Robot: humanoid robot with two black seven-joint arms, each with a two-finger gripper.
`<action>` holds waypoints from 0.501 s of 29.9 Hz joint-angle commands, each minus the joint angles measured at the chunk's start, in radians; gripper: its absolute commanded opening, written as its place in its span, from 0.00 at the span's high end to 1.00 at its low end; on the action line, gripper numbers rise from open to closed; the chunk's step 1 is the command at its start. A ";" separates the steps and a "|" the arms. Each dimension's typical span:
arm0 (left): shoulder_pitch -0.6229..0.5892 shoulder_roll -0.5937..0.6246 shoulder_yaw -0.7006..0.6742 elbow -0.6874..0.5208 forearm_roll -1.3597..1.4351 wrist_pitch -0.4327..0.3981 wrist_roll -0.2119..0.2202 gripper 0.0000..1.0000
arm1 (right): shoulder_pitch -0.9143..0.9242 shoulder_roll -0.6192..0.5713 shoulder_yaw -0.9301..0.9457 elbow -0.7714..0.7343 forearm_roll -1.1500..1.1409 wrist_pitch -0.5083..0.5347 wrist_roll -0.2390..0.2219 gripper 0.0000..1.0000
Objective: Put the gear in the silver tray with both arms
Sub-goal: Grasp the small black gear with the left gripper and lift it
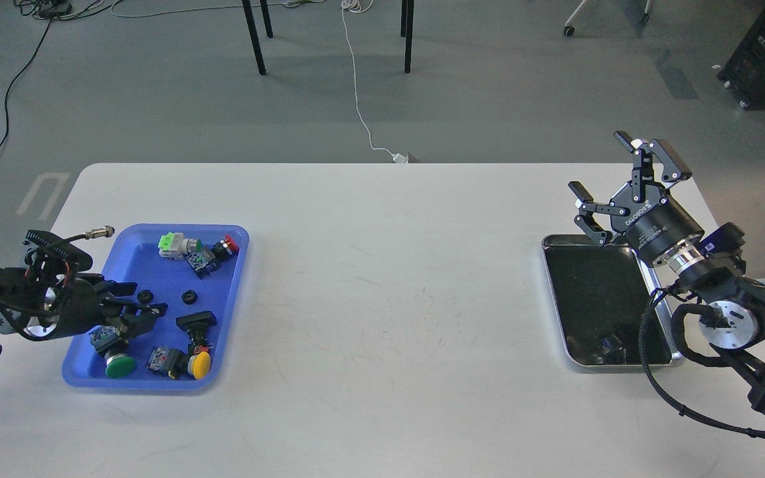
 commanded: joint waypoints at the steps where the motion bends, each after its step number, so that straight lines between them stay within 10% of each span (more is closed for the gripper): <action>1: -0.002 -0.007 0.001 0.008 0.001 0.000 0.000 0.50 | 0.000 0.000 0.000 0.000 0.000 0.000 0.000 0.01; 5: -0.002 -0.008 0.004 0.009 0.004 0.000 0.000 0.73 | 0.000 0.000 0.000 0.000 0.000 0.000 0.000 0.01; 15: -0.005 -0.007 0.007 0.009 0.004 0.017 0.000 0.89 | -0.002 0.001 0.000 0.000 0.000 0.000 0.000 0.01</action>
